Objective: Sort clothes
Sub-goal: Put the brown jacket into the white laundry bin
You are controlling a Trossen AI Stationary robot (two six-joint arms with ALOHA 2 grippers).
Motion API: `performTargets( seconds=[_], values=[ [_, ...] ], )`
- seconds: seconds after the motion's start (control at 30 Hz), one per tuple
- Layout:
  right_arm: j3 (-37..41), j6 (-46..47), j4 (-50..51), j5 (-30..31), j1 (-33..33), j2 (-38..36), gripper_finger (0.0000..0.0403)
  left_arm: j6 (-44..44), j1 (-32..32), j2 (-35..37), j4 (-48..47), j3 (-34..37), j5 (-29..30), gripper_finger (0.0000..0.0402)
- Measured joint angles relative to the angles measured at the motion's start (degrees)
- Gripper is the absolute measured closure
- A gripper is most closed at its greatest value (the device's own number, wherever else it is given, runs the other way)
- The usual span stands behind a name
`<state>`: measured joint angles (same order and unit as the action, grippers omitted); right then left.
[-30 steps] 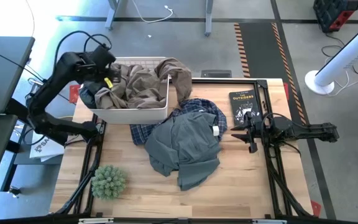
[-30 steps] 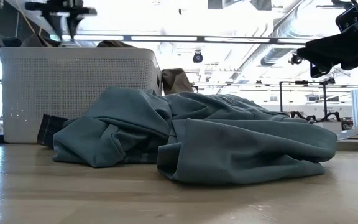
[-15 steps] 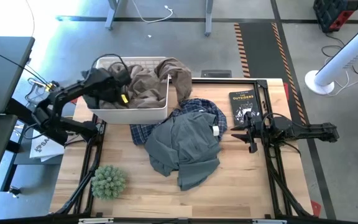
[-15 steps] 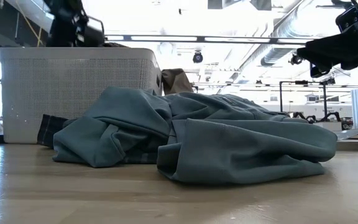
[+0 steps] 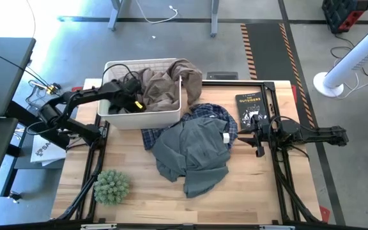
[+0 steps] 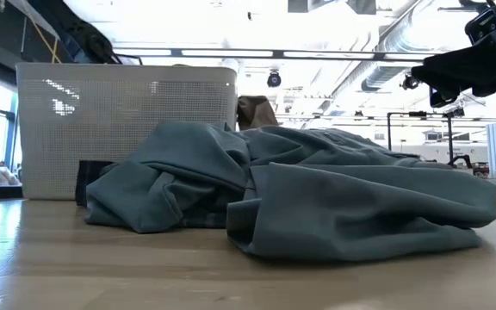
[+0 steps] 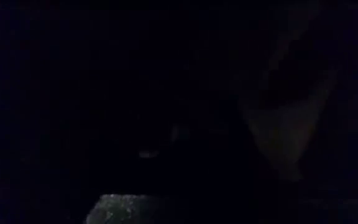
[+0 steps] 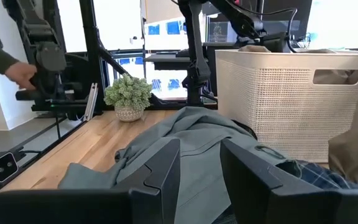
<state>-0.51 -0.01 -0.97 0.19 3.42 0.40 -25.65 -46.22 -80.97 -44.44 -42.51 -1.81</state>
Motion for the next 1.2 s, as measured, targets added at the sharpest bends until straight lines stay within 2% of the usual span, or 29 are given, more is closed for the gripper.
performTargets(
  seconds=[0.1, 0.2, 0.3, 0.4, 0.5, 0.6, 0.7, 0.77, 0.93, 1.07, 1.2],
  values=[
    [0.00, 0.01, 0.00, 0.00, 0.00, 0.00, 0.0291, 2.12, 0.74, 2.55, -6.62, -3.56, 4.27, 0.0401],
    [0.00, 0.02, 0.00, 0.00, 0.00, 0.00, 0.0291, 2.13, 1.22, 7.01, -11.59, -10.27, 7.64, 0.0401],
    [0.01, 0.01, 0.00, 0.00, 0.00, 0.00, 0.0291, -1.87, 2.88, 12.05, -11.42, -16.24, 4.93, 0.0401],
    [0.02, 0.02, 0.00, 0.00, 0.00, 0.00, 0.0291, -6.15, 6.40, 16.93, -1.51, -19.56, 2.01, 0.0401],
    [0.01, 0.01, 0.00, 0.00, 0.00, 0.00, 0.0291, -6.31, 10.99, 19.27, 17.98, -19.13, 3.03, 0.0401],
    [0.00, 0.02, 0.00, 0.00, 0.00, 0.00, 0.0291, -3.16, 14.78, 16.87, 32.55, -18.54, 4.58, 0.0401],
    [0.00, 0.02, 0.00, 0.00, 0.00, 0.00, 0.0291, -3.42, 16.03, 11.20, 37.88, -19.15, 3.90, 0.0390],
    [0.00, 0.02, 0.00, 0.00, 0.00, 0.00, 0.0291, -0.70, 16.22, 7.22, 41.06, -19.81, 2.61, 0.0371],
    [0.00, 0.00, 0.00, 0.00, 0.00, 0.00, 0.0291, 13.05, 16.83, -0.47, 54.45, -20.84, -0.03, 0.0298],
    [0.01, 0.02, 0.00, 0.00, 0.00, 0.00, 0.0291, 22.72, 16.15, -4.88, 56.83, -20.80, 3.13, 0.0240],
    [0.00, 0.01, 0.00, 0.00, 0.00, 0.00, 0.0291, 29.80, 15.79, -9.21, 54.89, -20.78, 6.92, 0.0211]
  ],
)
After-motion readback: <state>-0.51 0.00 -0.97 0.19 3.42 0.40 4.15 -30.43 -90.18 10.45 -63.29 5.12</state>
